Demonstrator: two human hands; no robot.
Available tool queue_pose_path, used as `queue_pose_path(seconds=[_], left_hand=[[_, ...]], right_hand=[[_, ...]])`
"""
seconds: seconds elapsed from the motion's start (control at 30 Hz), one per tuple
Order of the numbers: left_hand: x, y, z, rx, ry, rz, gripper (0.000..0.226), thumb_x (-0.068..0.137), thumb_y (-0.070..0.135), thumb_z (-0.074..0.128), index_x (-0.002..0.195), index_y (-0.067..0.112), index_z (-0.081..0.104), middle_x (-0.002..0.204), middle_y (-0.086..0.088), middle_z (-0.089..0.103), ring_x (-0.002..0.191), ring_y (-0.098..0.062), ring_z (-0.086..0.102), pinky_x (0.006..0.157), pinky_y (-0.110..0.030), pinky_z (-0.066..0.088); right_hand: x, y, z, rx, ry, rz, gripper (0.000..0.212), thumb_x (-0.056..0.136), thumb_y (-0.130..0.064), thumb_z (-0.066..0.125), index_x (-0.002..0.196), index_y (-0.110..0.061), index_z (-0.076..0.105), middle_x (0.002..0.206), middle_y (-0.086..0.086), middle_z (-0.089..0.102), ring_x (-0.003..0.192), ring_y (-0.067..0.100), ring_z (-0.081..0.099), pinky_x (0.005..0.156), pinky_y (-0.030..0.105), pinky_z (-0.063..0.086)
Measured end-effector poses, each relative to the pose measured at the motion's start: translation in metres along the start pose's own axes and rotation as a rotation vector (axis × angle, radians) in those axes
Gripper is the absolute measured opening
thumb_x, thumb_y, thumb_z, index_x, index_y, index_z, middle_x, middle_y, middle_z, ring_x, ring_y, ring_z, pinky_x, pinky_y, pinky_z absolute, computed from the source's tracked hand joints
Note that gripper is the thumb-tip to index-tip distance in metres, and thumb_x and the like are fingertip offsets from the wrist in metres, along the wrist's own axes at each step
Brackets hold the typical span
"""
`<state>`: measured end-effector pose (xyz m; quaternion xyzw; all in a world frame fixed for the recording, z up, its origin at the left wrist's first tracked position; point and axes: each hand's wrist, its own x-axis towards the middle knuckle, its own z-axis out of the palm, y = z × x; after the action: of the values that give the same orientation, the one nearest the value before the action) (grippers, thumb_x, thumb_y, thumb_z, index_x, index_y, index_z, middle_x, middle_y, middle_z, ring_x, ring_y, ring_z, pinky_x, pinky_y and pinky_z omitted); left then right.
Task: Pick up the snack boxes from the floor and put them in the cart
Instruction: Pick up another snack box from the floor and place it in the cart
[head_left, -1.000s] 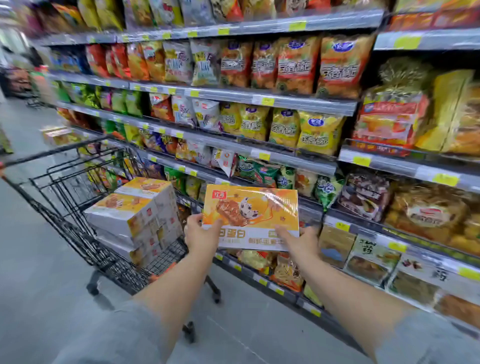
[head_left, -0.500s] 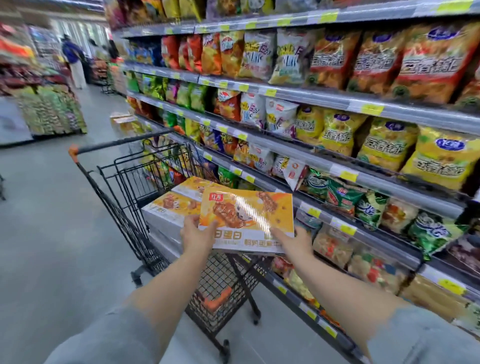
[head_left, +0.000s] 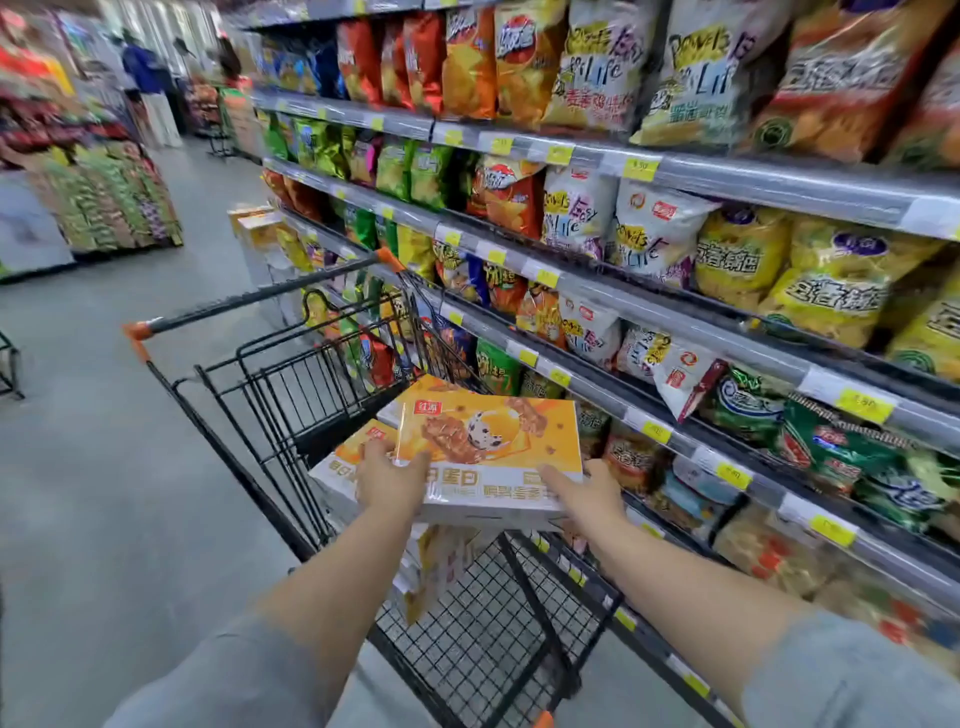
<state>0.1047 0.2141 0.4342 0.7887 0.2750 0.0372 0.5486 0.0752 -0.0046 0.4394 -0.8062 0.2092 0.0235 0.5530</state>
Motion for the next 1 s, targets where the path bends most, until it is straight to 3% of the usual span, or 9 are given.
queue_pose_path(seconds=[0.1,0.2,0.3,0.4,0.5,0.57,0.7,0.87,1.0], left_hand=[[0.030,0.005,0.000,0.014,-0.020,0.017,0.052,0.084,0.040,0.067,0.126,0.018,0.047,0.124,-0.006,0.054,0.104,-0.033,0.057,0.083,-0.044,0.054],[0.075,0.014,0.003,0.026,-0.072,0.008,0.045,0.086,0.039,0.066,0.122,0.017,0.049,0.112,-0.004,0.055,0.085,-0.027,0.060,0.062,-0.039,0.056],[0.119,0.027,0.003,0.116,-0.125,0.038,0.043,0.087,0.040,0.065,0.120,0.017,0.050,0.118,-0.008,0.054,0.079,-0.024,0.058,0.044,-0.029,0.044],[0.164,0.041,0.004,0.171,-0.186,0.080,0.047,0.086,0.043,0.065,0.123,0.017,0.051,0.119,-0.009,0.058,0.099,-0.031,0.059,0.068,-0.038,0.054],[0.203,0.052,0.009,0.228,-0.258,0.103,0.055,0.086,0.046,0.064,0.130,0.016,0.050,0.125,-0.007,0.058,0.102,-0.031,0.059,0.087,-0.042,0.053],[0.227,0.056,0.015,0.249,-0.296,0.114,0.059,0.088,0.044,0.062,0.137,0.014,0.046,0.134,-0.009,0.054,0.107,-0.033,0.059,0.082,-0.039,0.052],[0.258,0.061,0.027,0.317,-0.352,0.135,0.055,0.094,0.037,0.058,0.140,0.011,0.044,0.139,-0.012,0.051,0.114,-0.034,0.056,0.073,-0.036,0.045],[0.288,0.055,0.045,0.341,-0.441,0.110,0.048,0.099,0.028,0.049,0.145,0.018,0.037,0.141,-0.009,0.047,0.090,-0.027,0.050,0.076,-0.039,0.052],[0.290,0.058,0.044,0.435,-0.418,0.170,0.053,0.096,0.027,0.052,0.146,0.021,0.036,0.139,-0.009,0.051,0.093,-0.031,0.059,0.071,-0.039,0.055]], right_hand=[[0.021,-0.010,0.020,-0.022,-0.005,0.025,0.035,0.085,-0.041,0.068,0.104,-0.021,0.045,0.097,-0.004,0.060,0.084,0.020,0.058,0.076,0.039,0.052],[0.047,-0.022,0.043,-0.041,0.009,0.035,0.037,0.084,-0.044,0.068,0.103,-0.019,0.049,0.107,0.004,0.061,0.087,0.022,0.059,0.073,0.036,0.050],[0.070,-0.036,0.066,-0.053,0.039,0.086,0.043,0.085,-0.047,0.066,0.108,-0.016,0.046,0.107,0.004,0.056,0.089,0.023,0.055,0.075,0.036,0.047],[0.091,-0.049,0.088,-0.075,0.086,0.128,0.058,0.084,-0.051,0.065,0.121,-0.010,0.046,0.117,0.007,0.054,0.097,0.026,0.054,0.080,0.036,0.046],[0.107,-0.061,0.108,-0.030,0.115,0.180,0.046,0.085,-0.047,0.066,0.111,-0.015,0.046,0.113,0.005,0.056,0.093,0.025,0.056,0.078,0.036,0.047],[0.115,-0.065,0.123,0.043,0.125,0.224,0.048,0.084,-0.048,0.066,0.113,-0.017,0.044,0.113,0.004,0.054,0.097,0.029,0.061,0.085,0.043,0.052],[0.140,-0.050,0.143,0.047,0.130,0.295,0.089,0.067,-0.070,0.062,0.136,-0.020,0.036,0.131,0.007,0.050,0.104,0.036,0.063,0.088,0.051,0.054],[0.138,-0.064,0.151,0.029,0.118,0.309,0.045,0.085,-0.045,0.066,0.113,-0.019,0.041,0.113,0.004,0.051,0.099,0.029,0.062,0.086,0.048,0.054],[0.138,-0.066,0.147,0.031,0.071,0.304,0.041,0.087,-0.040,0.066,0.116,-0.013,0.054,0.107,0.003,0.060,0.092,0.023,0.062,0.086,0.044,0.055]])
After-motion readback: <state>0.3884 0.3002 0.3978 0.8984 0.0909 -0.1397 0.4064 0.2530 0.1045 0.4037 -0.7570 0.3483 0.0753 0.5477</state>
